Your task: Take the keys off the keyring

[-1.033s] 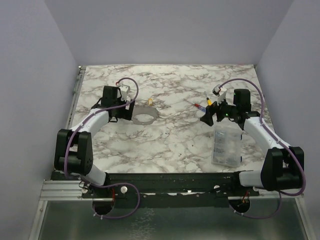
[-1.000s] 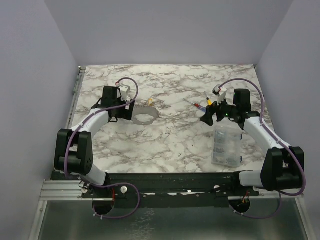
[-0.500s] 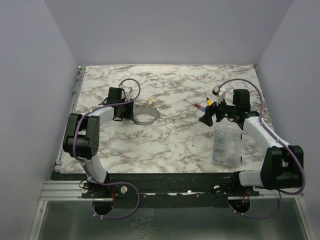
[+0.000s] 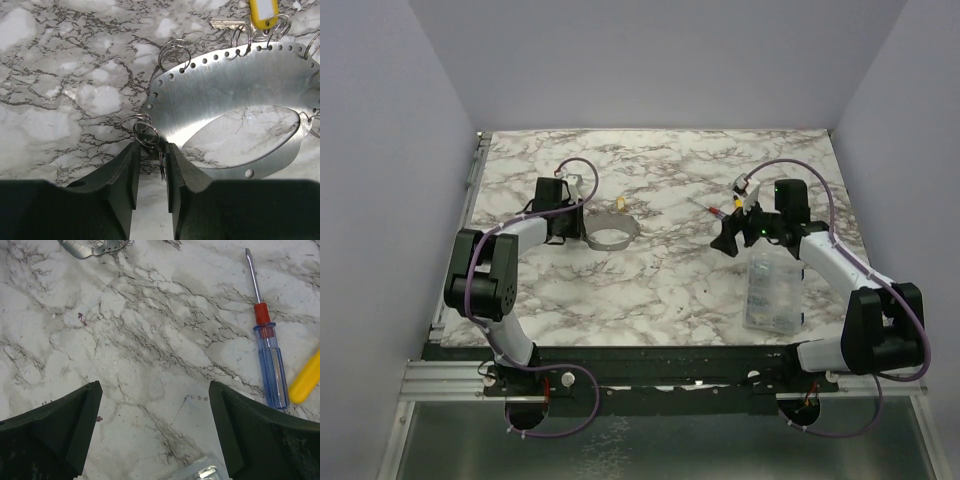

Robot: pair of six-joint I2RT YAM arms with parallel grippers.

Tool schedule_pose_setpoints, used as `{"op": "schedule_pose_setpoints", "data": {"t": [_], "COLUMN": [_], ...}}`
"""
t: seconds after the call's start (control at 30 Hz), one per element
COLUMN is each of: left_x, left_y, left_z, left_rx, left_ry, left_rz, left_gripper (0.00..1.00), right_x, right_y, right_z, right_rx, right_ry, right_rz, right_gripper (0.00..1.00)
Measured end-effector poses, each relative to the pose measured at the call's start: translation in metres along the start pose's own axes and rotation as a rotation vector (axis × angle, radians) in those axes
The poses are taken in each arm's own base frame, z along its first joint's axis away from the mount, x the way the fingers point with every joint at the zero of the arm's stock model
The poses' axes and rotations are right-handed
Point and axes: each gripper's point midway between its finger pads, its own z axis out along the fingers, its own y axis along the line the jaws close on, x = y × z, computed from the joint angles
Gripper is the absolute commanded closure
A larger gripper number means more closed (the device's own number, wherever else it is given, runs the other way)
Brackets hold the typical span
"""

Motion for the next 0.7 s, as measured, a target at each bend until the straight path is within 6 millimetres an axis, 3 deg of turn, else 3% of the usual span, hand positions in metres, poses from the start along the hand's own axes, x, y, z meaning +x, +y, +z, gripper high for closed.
{"op": "schedule_pose_setpoints", "data": {"t": [0.1, 0.3, 0.5, 0.57, 0.7], "left_x": [0.005, 0.01, 0.015, 0.014, 0.011], "left_y": [-0.002, -0.006, -0.005, -0.005, -0.006], "left_z": [-0.005, -0.021, -0.015, -0.01, -0.006], "left_rx": [0.001, 0.002, 0.002, 0.005, 0.011], "left_ry": [0.005, 0.004, 0.026, 0.031, 0.031], "left_rz": [-0.011, -0.016, -0.022, -0.025, -0.034], "left_gripper": [0.62, 0.63, 0.66, 0.71, 0.91], "right_x": [0.001, -0.003, -0.004, -0.005, -0.007], "right_y": [0.005, 0.015, 0.021, 0.023, 0.03], "right_z": [0.004, 0.011, 0.016, 0.019, 0.027], "right_rx": [-0.014, -0.038, -0.048, -0.05, -0.055], "right_ry": [0.009, 0.015, 0.019, 0.02, 0.023], "right_rz": [-0.012, -0.04, -0.06, -0.07, -0.122], "right_gripper": [0.0, 0.0, 0.0, 0.0, 0.0]}}
